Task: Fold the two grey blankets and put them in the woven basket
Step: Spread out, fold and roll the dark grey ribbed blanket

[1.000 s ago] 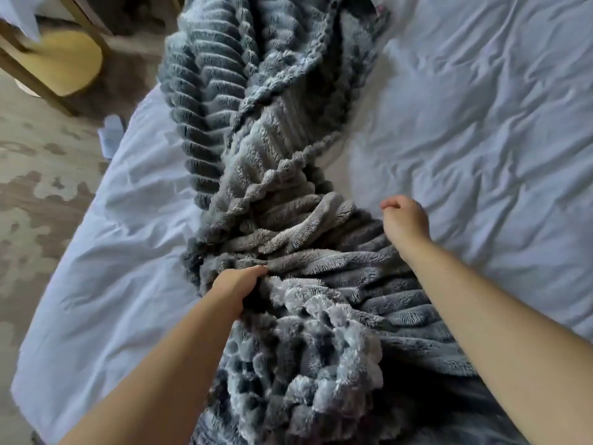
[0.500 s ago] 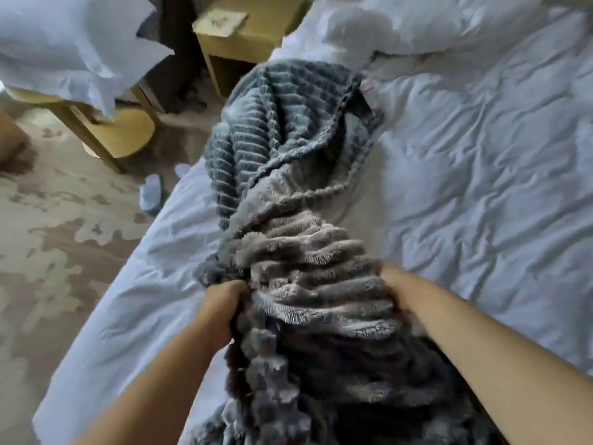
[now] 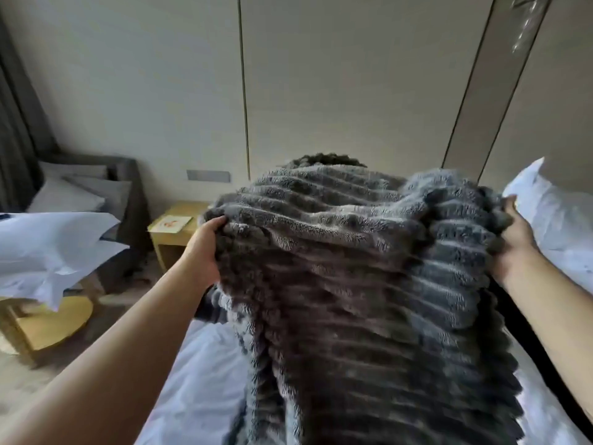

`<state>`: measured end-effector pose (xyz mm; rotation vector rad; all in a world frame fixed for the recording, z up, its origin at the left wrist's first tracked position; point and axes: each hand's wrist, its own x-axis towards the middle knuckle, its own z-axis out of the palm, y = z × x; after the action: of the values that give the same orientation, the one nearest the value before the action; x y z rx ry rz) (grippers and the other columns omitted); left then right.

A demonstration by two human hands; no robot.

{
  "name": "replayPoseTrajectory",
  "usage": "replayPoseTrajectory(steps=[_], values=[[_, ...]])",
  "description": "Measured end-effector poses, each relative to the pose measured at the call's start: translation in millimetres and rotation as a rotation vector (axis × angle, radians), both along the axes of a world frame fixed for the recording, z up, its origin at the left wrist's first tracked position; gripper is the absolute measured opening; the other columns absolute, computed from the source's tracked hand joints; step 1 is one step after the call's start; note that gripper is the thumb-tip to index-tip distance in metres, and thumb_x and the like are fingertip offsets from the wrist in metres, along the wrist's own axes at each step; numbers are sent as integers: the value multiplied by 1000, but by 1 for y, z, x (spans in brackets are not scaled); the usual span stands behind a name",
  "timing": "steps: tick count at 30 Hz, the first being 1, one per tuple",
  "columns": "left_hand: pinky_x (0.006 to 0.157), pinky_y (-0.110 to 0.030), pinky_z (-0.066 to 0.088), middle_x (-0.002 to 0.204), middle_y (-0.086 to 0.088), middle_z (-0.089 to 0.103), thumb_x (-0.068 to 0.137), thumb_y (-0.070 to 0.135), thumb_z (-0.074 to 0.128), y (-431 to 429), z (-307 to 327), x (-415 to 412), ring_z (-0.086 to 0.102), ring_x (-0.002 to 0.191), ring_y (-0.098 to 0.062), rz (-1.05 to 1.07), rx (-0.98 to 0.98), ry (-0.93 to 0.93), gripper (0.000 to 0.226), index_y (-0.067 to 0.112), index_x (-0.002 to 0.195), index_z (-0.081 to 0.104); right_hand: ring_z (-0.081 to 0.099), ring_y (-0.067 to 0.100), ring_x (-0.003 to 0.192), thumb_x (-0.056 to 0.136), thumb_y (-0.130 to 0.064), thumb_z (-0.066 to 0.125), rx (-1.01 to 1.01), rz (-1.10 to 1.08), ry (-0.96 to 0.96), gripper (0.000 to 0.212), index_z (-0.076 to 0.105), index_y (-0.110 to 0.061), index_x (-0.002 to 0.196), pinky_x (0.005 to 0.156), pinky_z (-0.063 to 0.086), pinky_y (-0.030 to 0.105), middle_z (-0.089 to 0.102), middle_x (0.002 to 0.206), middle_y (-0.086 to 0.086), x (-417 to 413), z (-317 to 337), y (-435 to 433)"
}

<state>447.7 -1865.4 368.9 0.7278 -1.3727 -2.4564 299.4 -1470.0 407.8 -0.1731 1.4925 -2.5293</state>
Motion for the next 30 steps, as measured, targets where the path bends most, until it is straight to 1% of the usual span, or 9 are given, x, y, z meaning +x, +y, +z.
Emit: replayPoseTrajectory(steps=[5, 8, 11, 15, 19, 21, 26, 28, 30], values=[[71, -38, 56, 74, -12, 71, 92, 32, 56, 30, -48, 12, 68, 64, -24, -163, -142, -285, 27, 10, 84, 69, 68, 34, 89, 76, -47, 71, 803, 238, -329, 53, 67, -9, 113, 84, 53, 45, 71, 95, 19, 27, -87, 25], [60, -36, 56, 60, -13, 66, 92, 18, 54, 45, -74, 22, 64, 51, -24, -204, -205, -428, 36, 8, 61, 69, 52, 34, 103, 86, -26, 68, 1173, 290, -530, 49, 52, -6, 128, 107, 35, 40, 58, 109, 20, 51, -136, 43], [65, -39, 53, 60, -16, 63, 91, 14, 53, 56, -90, 36, 61, 59, -27, -308, -266, -619, 27, 2, 68, 62, 52, 41, 107, 94, -13, 57, 1385, 307, -564, 30, 49, -12, 122, 109, 37, 47, 63, 112, 28, 71, -164, 60], [64, -38, 55, 57, -15, 66, 90, 12, 55, 56, -61, 37, 64, 58, -27, -402, -378, -627, 17, 2, 78, 62, 57, 36, 109, 92, -12, 60, 1072, 59, -416, 39, 53, 0, 128, 91, 49, 47, 58, 121, 21, 55, -113, 73], [75, -45, 57, 113, -14, 66, 98, 11, 47, 32, -25, 12, 67, 92, -27, 5, -123, 126, 32, 9, 129, 53, 69, 21, 99, 91, -25, 62, 315, -500, 55, 26, 64, -22, 117, 76, 58, 38, 67, 118, 3, 37, -37, 95], [80, -50, 56, 127, -12, 61, 98, 12, 47, 21, -27, 11, 63, 106, -30, 60, -53, 207, 40, 15, 137, 47, 70, 22, 96, 88, -30, 65, 207, -535, 30, 29, 65, -23, 116, 77, 58, 42, 69, 116, 2, 42, -39, 102], [55, -45, 57, 83, -11, 72, 87, 7, 53, 29, -125, 35, 69, 68, -30, 8, -241, -203, 22, 17, 105, 60, 67, 30, 88, 91, -23, 62, 450, -352, -389, 30, 63, -13, 118, 80, 55, 50, 69, 103, 12, 77, -168, 95], [51, -41, 55, 82, -20, 63, 84, 8, 53, 38, -183, 60, 63, 67, -33, -116, -214, -489, 13, 5, 95, 57, 64, 32, 73, 94, -14, 55, 669, -288, -489, 18, 61, -11, 111, 65, 55, 49, 66, 89, 17, 119, -229, 86], [54, -40, 54, 83, -21, 59, 76, 1, 57, 43, -243, 96, 61, 71, -34, -179, -308, -719, 16, -1, 91, 57, 64, 33, 80, 96, -10, 50, 946, -90, -521, 13, 61, -10, 104, 73, 57, 50, 67, 91, 16, 166, -289, 83]])
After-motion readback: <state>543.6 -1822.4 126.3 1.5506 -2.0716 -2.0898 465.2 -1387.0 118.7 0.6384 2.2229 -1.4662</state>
